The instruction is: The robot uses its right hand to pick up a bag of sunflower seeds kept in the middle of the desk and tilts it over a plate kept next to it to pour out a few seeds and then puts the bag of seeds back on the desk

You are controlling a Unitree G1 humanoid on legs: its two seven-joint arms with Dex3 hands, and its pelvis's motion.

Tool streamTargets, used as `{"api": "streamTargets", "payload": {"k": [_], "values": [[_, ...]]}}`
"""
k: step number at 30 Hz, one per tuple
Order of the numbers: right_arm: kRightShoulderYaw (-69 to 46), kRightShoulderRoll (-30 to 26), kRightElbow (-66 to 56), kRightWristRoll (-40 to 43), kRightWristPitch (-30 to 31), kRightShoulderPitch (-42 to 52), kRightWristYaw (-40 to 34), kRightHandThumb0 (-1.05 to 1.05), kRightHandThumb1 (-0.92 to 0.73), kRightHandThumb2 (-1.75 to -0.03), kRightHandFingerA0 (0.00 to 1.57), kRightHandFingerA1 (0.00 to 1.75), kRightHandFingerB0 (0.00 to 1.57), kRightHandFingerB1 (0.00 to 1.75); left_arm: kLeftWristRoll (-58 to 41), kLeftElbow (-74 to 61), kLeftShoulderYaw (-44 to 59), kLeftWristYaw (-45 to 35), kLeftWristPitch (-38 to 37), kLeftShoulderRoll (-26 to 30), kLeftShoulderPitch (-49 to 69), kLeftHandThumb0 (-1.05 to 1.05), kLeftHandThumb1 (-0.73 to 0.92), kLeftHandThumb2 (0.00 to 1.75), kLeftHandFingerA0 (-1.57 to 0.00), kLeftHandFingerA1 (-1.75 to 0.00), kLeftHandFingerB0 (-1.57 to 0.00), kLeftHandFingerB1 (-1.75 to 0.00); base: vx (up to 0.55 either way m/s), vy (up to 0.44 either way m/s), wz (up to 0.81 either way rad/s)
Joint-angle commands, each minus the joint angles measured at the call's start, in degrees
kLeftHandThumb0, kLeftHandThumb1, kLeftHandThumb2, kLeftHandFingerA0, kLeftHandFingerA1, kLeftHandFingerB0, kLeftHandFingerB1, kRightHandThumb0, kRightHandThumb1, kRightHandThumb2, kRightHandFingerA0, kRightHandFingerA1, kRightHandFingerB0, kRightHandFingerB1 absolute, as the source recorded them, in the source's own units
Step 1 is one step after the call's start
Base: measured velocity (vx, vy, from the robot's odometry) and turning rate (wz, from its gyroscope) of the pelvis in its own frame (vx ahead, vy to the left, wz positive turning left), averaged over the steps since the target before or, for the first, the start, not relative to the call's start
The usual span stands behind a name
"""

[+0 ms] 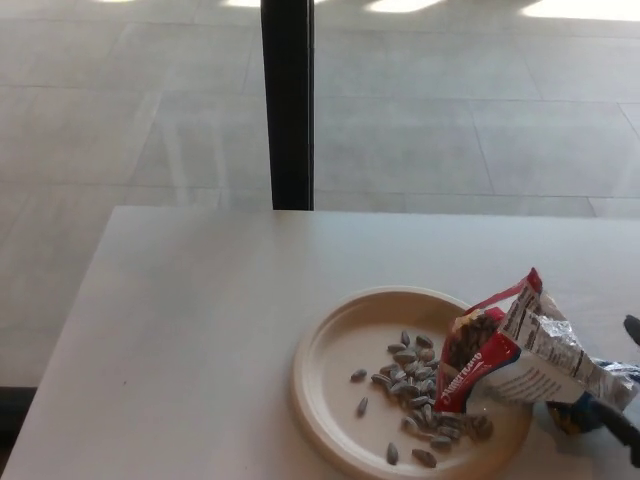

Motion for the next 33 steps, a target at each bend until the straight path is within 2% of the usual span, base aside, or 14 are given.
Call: {"api": "streamTargets", "payload": {"k": [1,10,12,13,18,19,21,22,26,27,28,29,31,33], "values": [[-6.4,-5.3,-4.6,6.2,3.0,-0.5,5.7,-1.05,-0.66,-0.62,0.00,0.00,0.00,0.00,-0.5,0.1,0.4,0.0,-0.5,0.0,0.3,-0.72,0.73,0.63,-0.53,-0.55,-0.46,-0.42,0.00,0.000,0.00],[-29.1,-10.5,-1.8,25.6,4.2,6.6,19.4,-1.03,-0.53,-0.78,0.00,0.00,0.00,0.00,-0.4,0.0,0.4,0.1,-0.7,0.2,0.6,-0.73,0.56,0.97,-0.49,-0.64,-0.41,-0.55,0.00,0.000,0.00],[-34.6,-11.8,1.0,29.2,6.8,7.3,21.8,-1.05,-0.60,-1.01,0.00,0.32,0.00,0.12,-1.4,0.3,1.4,-0.4,0.5,0.1,0.3,-0.74,0.70,0.61,-0.53,-0.59,-0.49,-0.44,0.00,0.000,0.00],[-37.3,-11.5,1.6,31.2,8.3,7.7,21.9,-1.05,-0.53,-0.72,0.00,0.00,0.00,0.05,-1.2,0.4,1.3,-0.2,0.5,0.1,0.3,-0.73,0.71,0.61,-0.54,-0.58,-0.50,-0.44,0.00,0.000,0.00],[-50.1,-10.1,10.4,38.2,7.3,9.9,22.1,-1.01,-0.59,-0.58,0.00,0.20,0.00,0.52,0.0,0.2,0.3,0.1,-0.7,0.4,0.9,-0.75,0.73,0.62,-0.52,-0.57,-0.47,-0.44,0.00,0.000,0.00],[-54.2,-11.1,15.3,38.4,7.3,11.0,20.7,-1.00,-0.59,-0.54,0.00,0.19,0.00,0.58,0.7,0.2,-0.4,0.8,-0.7,0.5,0.8,-0.75,0.57,0.98,-0.51,-0.64,-0.43,-0.55,0.00,0.000,0.00],[-57.7,-11.5,19.8,38.4,5.3,12.0,19.0,-1.00,-0.66,-0.53,0.00,0.19,0.00,0.52,-0.4,0.2,0.7,0.1,-0.8,0.4,1.0,-0.75,0.72,0.63,-0.57,-0.61,-0.49,-0.45,0.00,0.000,0.00],[-60.2,-11.7,23.4,39.5,4.2,12.3,18.6,-0.96,-0.52,-0.96,0.00,0.62,0.00,0.55,-0.6,0.1,0.8,0.0,-0.7,0.4,0.8,-0.74,0.73,0.62,-0.54,-0.58,-0.49,-0.44,0.00,0.000,0.00],[-64.5,-11.0,29.0,40.0,1.9,13.6,15.7,-1.03,-0.58,-1.00,0.00,0.62,0.00,0.54,0.4,-0.1,0.0,0.5,-1.6,0.5,1.0,-0.76,0.75,0.62,-0.55,-0.57,-0.47,-0.43,0.00,0.000,0.00],[-65.2,-10.9,30.8,39.9,1.3,13.6,15.0,-1.05,-0.60,-1.01,0.00,0.60,0.00,0.52,0.0,-0.2,0.3,0.2,-1.1,0.5,0.9,-0.73,0.58,0.98,-0.48,-0.64,-0.40,-0.55,0.00,0.000,0.00],[-65.8,-10.7,34.6,39.7,-0.2,14.2,14.8,-1.01,-0.80,-0.61,0.00,0.01,0.00,0.45,-0.7,0.1,1.0,0.6,0.0,0.5,0.4,-0.75,0.57,0.97,-0.48,-0.63,-0.40,-0.53,0.00,0.000,0.00],[-65.8,-10.6,37.0,39.2,-1.8,14.6,14.7,-1.03,-0.61,-1.04,0.00,0.63,0.00,0.52,-1.0,0.2,1.2,0.8,0.4,0.4,0.2,-0.76,0.57,0.98,-0.47,-0.62,-0.40,-0.53,0.00,0.000,0.00],[-66.4,-9.7,41.6,38.7,-5.3,13.2,11.8,-0.99,-0.82,-0.49,0.00,0.15,0.00,0.32,-1.8,0.5,2.1,0.9,1.2,0.1,-0.6,-0.77,0.72,0.62,-0.52,-0.52,-0.45,-0.38,0.00,0.000,0.00],[-68.6,-8.6,46.3,40.8,-5.3,11.8,9.5,-1.01,-0.80,-0.49,0.00,0.23,0.00,0.37,-2.1,0.6,2.5,1.3,1.5,-0.4,-0.9,-0.77,0.71,0.61,-0.55,-0.54,-0.45,-0.38,0.00,0.000,0.00]]}}
